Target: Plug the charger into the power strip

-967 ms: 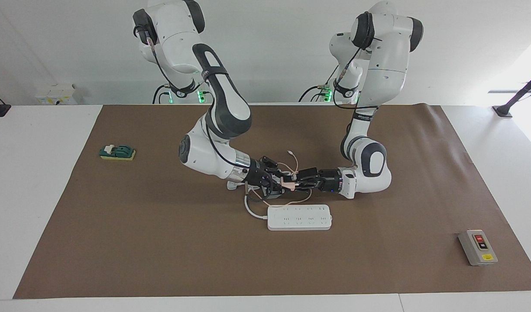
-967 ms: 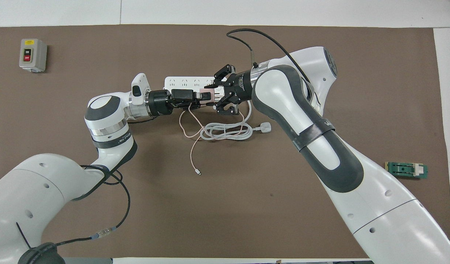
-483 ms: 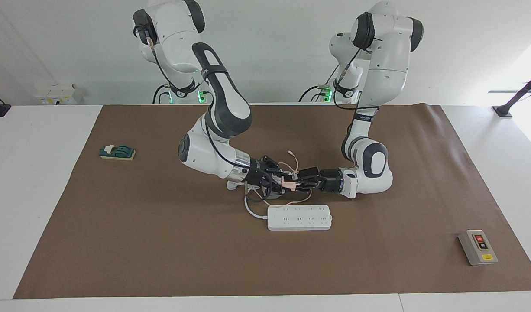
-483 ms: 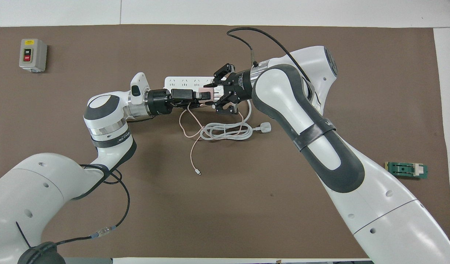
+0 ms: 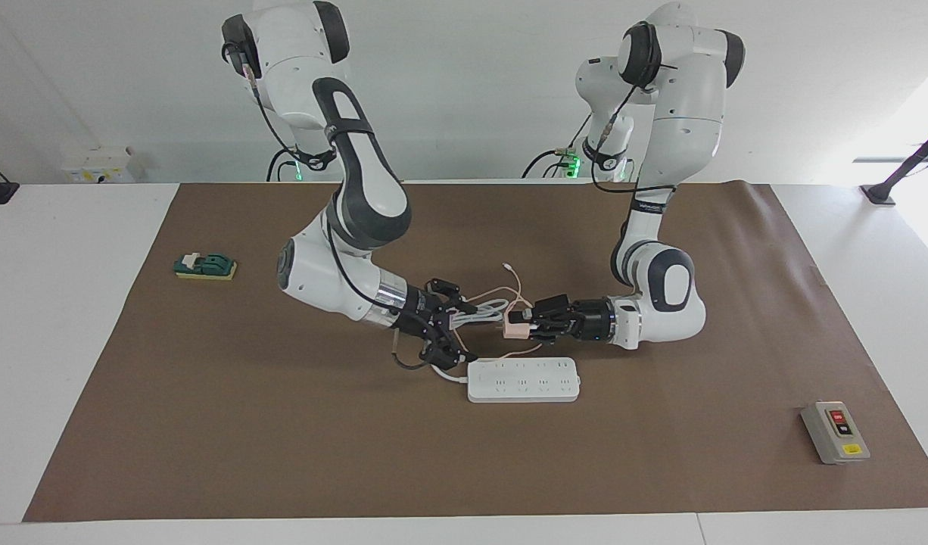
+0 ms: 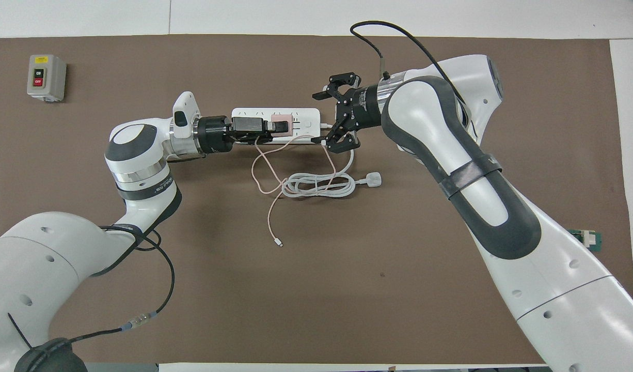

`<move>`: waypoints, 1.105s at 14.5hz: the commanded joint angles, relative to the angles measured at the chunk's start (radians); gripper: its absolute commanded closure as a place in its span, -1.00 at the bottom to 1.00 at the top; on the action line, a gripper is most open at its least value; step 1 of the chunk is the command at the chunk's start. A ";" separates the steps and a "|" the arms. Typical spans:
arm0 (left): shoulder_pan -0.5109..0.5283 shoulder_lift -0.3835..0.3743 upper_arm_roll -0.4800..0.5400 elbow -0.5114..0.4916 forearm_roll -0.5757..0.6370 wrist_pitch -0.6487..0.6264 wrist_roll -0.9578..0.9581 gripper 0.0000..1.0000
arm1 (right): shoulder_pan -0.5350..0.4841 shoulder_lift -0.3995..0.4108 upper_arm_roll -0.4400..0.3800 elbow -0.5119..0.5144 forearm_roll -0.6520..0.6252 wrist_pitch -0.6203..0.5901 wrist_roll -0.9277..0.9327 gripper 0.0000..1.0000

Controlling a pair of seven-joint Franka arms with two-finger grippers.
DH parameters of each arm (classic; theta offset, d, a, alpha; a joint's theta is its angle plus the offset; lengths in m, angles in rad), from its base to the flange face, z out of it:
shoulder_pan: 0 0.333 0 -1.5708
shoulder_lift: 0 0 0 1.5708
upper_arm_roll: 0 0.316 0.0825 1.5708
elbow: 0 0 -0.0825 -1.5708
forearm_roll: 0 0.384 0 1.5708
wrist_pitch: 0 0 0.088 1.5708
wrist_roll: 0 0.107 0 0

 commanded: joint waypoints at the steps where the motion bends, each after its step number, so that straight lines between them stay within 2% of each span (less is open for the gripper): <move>1: 0.038 -0.024 -0.003 0.065 0.111 0.020 -0.100 1.00 | -0.051 -0.033 0.004 -0.002 -0.007 -0.086 0.020 -1.00; 5: 0.070 -0.100 -0.002 0.079 0.247 0.034 -0.266 1.00 | -0.132 -0.095 0.002 -0.003 -0.068 -0.195 0.020 -1.00; 8: 0.130 -0.159 -0.003 0.149 0.462 -0.003 -0.578 1.00 | -0.186 -0.147 0.004 -0.008 -0.163 -0.279 0.017 -1.00; 10: 0.167 -0.179 -0.003 0.211 0.611 -0.101 -0.757 1.00 | -0.213 -0.182 0.003 -0.016 -0.245 -0.325 0.005 -1.00; 11: 0.176 -0.177 -0.003 0.252 0.658 -0.127 -0.807 1.00 | -0.227 -0.197 0.004 -0.014 -0.284 -0.349 -0.008 -1.00; 13: 0.188 -0.180 -0.002 0.271 0.703 -0.195 -0.889 1.00 | -0.255 -0.225 0.004 -0.016 -0.336 -0.399 -0.063 -1.00; 16: 0.156 -0.234 -0.014 0.277 0.862 -0.195 -0.973 1.00 | -0.321 -0.260 0.004 -0.013 -0.416 -0.499 -0.213 -1.00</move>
